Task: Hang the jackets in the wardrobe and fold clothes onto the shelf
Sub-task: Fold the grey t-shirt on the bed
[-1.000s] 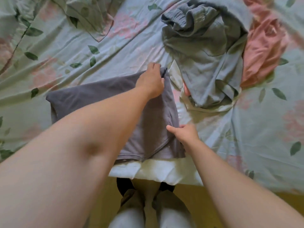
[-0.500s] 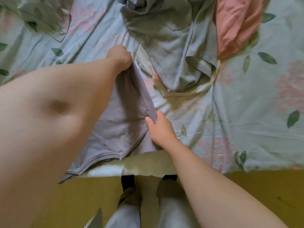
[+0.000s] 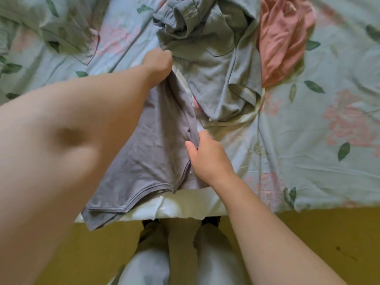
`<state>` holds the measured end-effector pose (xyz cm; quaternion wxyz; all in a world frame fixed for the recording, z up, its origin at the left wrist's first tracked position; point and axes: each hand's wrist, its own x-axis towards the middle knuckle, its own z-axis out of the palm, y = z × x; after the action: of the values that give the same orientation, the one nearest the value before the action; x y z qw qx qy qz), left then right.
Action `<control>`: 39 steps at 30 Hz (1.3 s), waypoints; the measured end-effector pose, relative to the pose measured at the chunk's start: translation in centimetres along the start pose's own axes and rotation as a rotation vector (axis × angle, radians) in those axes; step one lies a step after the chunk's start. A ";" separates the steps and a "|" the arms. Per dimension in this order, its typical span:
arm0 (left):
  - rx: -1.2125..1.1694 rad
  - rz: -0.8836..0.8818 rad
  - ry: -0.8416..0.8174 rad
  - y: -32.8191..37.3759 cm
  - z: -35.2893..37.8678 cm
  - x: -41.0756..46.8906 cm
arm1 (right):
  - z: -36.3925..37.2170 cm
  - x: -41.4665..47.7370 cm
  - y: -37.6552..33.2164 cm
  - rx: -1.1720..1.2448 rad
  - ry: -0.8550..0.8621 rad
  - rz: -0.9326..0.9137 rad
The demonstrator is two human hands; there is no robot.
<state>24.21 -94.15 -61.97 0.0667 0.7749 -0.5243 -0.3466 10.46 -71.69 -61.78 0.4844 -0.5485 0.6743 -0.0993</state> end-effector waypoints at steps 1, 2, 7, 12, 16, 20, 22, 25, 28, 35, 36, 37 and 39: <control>-0.036 0.015 -0.008 -0.7 -0.7 -0.3 | 0.5 -0.7 -1.0 -0.023 -0.002 -0.039; -0.098 0.006 0.008 -1.5 -1.4 -0.5 | 1.1 -1.4 -2.0 -0.039 -0.005 -0.080; -0.330 -0.104 -0.037 -6.8 -6.6 -2.0 | 6.1 -4.2 -7.6 -0.157 -0.013 -0.236; -0.411 -0.293 -0.065 -14.7 -12.6 -2.6 | 14.0 -5.2 -13.2 -0.266 -0.065 -0.314; -0.674 -0.391 -0.136 -21.5 -15.5 -3.5 | 21.2 -4.9 -16.0 -0.422 -0.128 -0.329; -0.803 -0.493 -0.107 -28.3 -16.3 -4.1 | 26.9 -4.3 -17.5 -0.553 -0.211 -0.310; -0.868 -0.525 -0.059 -31.7 -16.1 -4.1 | 29.2 -4.0 -17.7 -0.602 -0.239 -0.270; -0.951 -0.495 0.062 -36.6 -15.5 -3.3 | 32.1 -3.7 -17.6 -0.654 -0.291 -0.228; -0.992 -0.518 0.115 -39.9 -14.8 -2.8 | 34.2 -3.5 -17.3 -0.704 -0.318 -0.204; -1.015 -0.540 0.143 -43.0 -13.8 -2.7 | 37.1 -4.0 -16.9 -0.755 -0.307 -0.115; -0.991 -0.546 0.173 -43.5 -13.8 -2.7 | 37.5 -4.2 -16.8 -0.757 -0.311 -0.107; -0.960 -0.545 0.205 -44.0 -13.6 -2.6 | 37.7 -4.4 -16.9 -0.761 -0.315 -0.099; -0.883 -0.536 0.249 -44.6 -13.6 -2.6 | 38.0 -4.4 -17.0 -0.762 -0.335 -0.091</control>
<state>66.09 -75.74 -71.34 0.3573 0.8151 -0.1003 -0.4448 50.01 -59.35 -67.51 0.3447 -0.7264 0.5498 0.2265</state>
